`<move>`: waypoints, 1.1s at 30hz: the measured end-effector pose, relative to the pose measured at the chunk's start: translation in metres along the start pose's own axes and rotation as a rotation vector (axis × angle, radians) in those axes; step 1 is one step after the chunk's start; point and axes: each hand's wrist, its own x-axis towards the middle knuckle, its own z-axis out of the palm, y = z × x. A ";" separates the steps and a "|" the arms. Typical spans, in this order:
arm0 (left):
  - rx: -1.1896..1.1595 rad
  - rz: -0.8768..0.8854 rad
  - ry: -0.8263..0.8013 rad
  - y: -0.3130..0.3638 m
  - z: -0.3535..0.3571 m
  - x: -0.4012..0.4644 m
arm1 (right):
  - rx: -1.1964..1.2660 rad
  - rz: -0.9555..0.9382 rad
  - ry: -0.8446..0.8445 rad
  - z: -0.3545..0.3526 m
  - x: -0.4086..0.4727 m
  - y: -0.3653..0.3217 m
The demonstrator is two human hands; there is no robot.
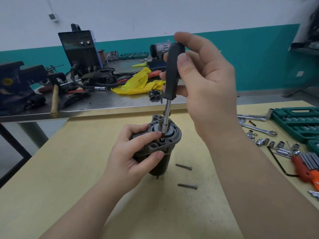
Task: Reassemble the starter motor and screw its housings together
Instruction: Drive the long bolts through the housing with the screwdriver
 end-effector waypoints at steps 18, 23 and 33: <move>-0.003 -0.010 0.000 0.002 0.000 0.000 | -0.012 0.001 -0.028 -0.004 0.000 -0.004; -0.014 -0.001 -0.006 0.002 -0.001 0.000 | -0.189 -0.073 0.061 0.000 0.001 -0.002; -0.008 -0.008 0.006 0.000 0.001 0.000 | -0.021 -0.026 -0.068 0.000 -0.002 -0.001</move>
